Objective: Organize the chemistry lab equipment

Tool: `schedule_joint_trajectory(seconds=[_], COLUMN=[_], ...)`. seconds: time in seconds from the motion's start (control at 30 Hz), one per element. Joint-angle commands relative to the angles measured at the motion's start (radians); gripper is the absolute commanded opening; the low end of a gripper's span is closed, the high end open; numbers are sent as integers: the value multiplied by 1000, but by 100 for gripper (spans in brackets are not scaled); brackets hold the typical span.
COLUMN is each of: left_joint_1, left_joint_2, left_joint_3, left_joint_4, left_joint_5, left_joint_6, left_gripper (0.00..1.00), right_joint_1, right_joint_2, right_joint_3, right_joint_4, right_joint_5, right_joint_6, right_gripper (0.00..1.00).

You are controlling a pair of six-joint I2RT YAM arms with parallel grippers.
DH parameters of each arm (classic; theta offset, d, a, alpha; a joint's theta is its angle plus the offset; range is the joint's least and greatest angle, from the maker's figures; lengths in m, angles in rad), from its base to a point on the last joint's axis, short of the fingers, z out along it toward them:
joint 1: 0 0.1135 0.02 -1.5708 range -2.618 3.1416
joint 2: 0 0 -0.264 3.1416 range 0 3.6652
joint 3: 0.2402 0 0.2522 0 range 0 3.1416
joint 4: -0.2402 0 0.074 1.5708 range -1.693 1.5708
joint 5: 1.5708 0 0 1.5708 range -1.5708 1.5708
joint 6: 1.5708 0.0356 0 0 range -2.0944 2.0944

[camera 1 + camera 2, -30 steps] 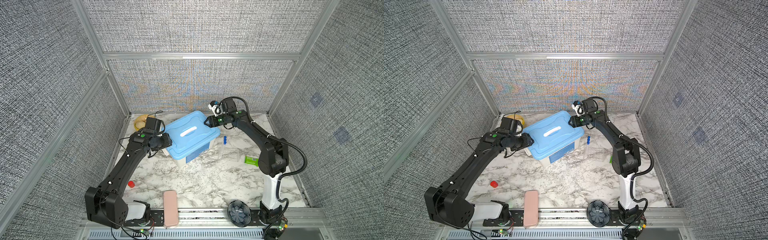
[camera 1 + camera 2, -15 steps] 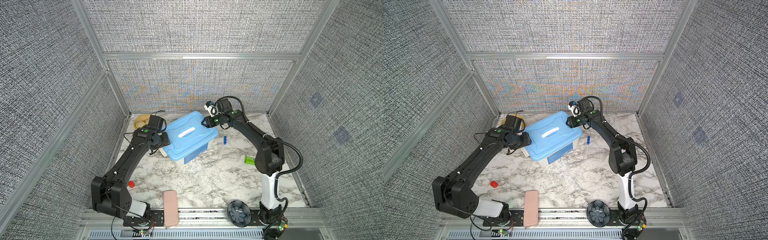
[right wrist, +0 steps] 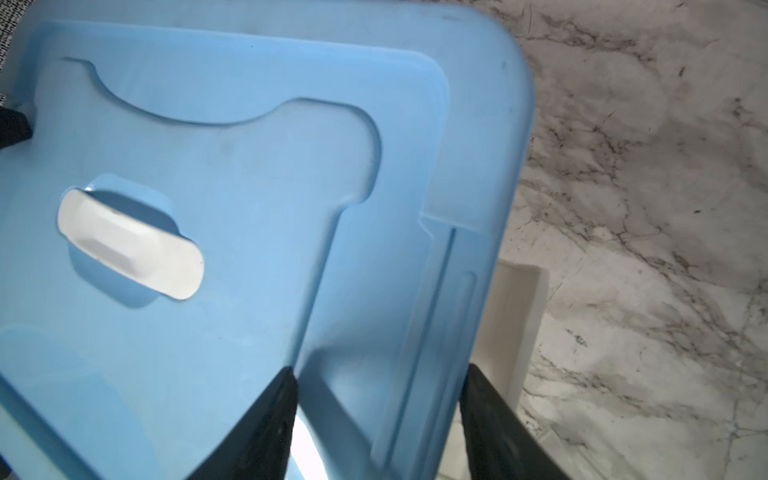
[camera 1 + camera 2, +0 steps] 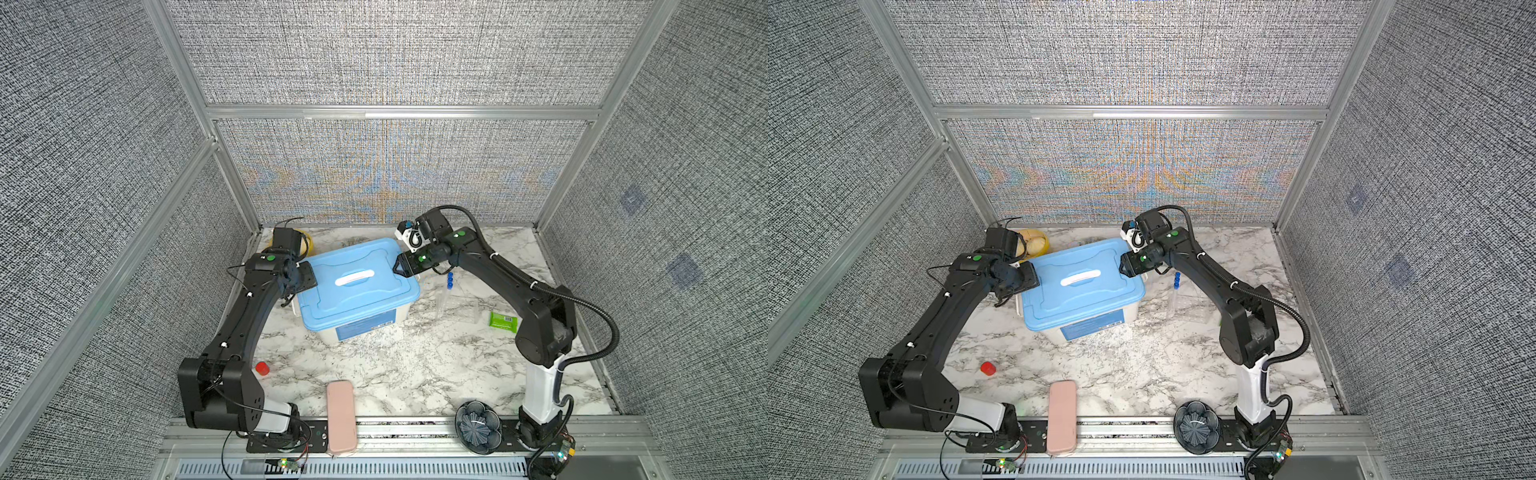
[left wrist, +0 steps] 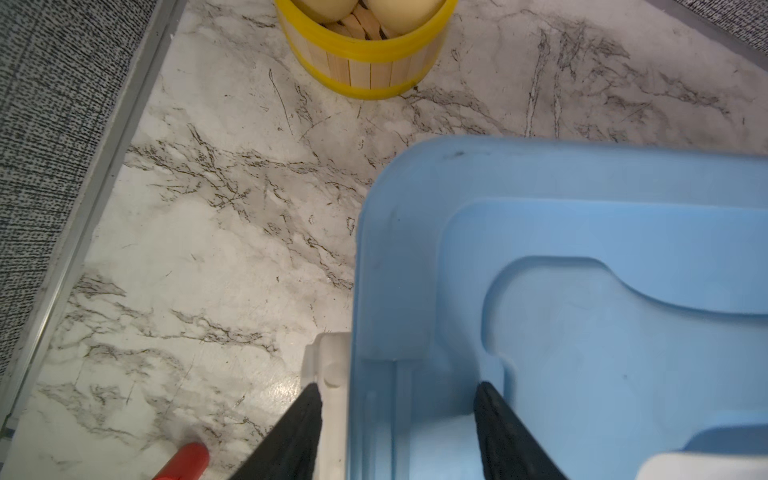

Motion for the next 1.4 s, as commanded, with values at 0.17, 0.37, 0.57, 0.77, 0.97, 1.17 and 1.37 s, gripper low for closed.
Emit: schedule_joint_trajectory(seconds=[0.17,0.37,0.57,0.77,0.97,1.17,1.37], left_joint_1=[64,99,164,175,176,177,177], left_joint_2=[-75,-131,-177,-147,-132,-129,-131], left_joint_3=[-40,-109,-191,-227,-216,-237,-258], left_joint_4=[-71,-57,-15,31,35,47,49], left_joint_5=[112,207,311,367,414,402,376], left_joint_6=[28,10,0,-8,-8,-37,-45], left_gripper=[72,83,92,94,87,84,82], right_joint_1=[-18,-68,-76,-75,-75,-75,-73], right_joint_2=[-101,-80,17,59,10,-54,-95], right_joint_3=[-88,-116,-64,-68,-92,-117,-168], right_joint_4=[27,106,87,123,155,163,195], right_joint_5=[45,-58,-198,-261,-273,-197,-209], right_joint_6=[66,129,164,234,273,284,315], right_gripper=[77,82,99,91,85,81,79])
